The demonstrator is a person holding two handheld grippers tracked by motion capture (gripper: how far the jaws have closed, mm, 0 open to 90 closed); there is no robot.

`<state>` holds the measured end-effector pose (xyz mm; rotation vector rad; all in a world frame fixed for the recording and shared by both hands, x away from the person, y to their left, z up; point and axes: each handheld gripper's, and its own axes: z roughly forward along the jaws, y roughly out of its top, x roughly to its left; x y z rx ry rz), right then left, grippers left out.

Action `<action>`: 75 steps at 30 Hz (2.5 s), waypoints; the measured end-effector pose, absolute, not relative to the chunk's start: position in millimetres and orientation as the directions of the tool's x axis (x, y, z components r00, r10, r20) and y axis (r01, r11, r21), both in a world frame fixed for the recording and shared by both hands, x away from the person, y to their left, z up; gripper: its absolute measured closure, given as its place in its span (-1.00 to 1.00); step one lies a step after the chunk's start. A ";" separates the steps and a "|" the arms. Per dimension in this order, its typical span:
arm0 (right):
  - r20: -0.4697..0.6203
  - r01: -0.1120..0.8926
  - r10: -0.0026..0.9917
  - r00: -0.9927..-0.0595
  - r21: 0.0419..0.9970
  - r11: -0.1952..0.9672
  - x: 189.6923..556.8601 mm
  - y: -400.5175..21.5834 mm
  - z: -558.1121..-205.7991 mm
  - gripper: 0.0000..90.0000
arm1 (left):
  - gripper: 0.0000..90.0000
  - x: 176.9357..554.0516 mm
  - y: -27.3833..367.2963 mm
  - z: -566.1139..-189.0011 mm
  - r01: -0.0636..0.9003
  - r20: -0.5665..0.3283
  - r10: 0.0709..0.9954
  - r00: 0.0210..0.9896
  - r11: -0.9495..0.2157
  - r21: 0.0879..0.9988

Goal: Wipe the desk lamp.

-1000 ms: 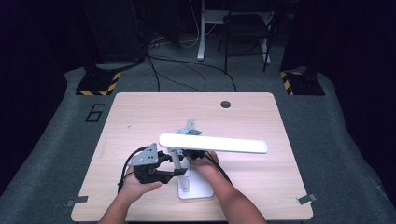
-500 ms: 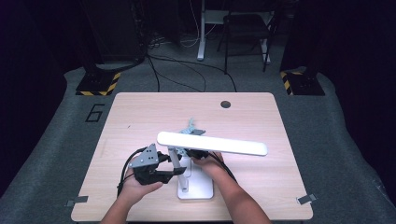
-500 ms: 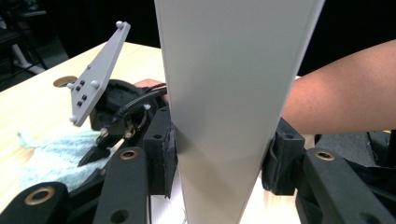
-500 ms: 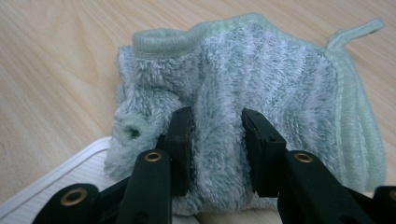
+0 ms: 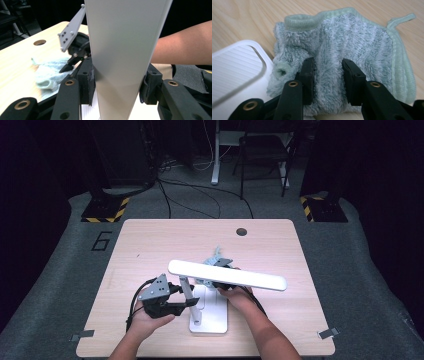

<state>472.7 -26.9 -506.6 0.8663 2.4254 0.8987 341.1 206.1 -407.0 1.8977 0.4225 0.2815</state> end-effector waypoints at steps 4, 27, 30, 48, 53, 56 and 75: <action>-0.193 0.388 0.663 -0.723 0.681 0.621 470.3 -41.0 -505.2 0.42 | 0.22 341.1 206.5 -406.9 0.157 -0.006 0.428 0.904 -0.320 0.934; -0.142 0.417 0.706 -0.694 0.720 0.555 465.2 -40.1 -510.3 0.34 | 0.13 352.5 210.7 -404.6 0.128 -0.069 0.178 0.982 -0.347 0.929; -0.114 0.422 0.697 -0.708 0.724 0.546 465.5 -26.6 -509.0 0.32 | 0.16 350.0 204.7 -404.0 0.109 -0.039 0.200 0.979 -0.351 0.930; -0.175 0.393 0.667 -0.724 0.690 0.608 470.6 -50.4 -505.9 0.34 | 0.18 340.9 192.2 -402.1 0.128 -0.003 0.328 0.945 -0.361 0.924; -0.212 0.393 0.669 -0.713 0.669 0.631 467.0 -69.8 -504.0 0.35 | 0.18 340.7 191.6 -402.3 0.134 -0.006 0.338 0.941 -0.356 0.925; -0.201 0.405 0.679 -0.706 0.672 0.620 465.0 -80.6 -504.6 0.35 | 0.18 340.5 191.7 -402.0 0.133 -0.001 0.341 0.940 -0.362 0.923; -0.150 0.459 0.792 -0.592 0.745 0.484 473.7 -87.6 -508.8 -0.10 | 0.18 348.0 195.5 -404.4 0.140 0.007 0.401 0.916 -0.336 0.931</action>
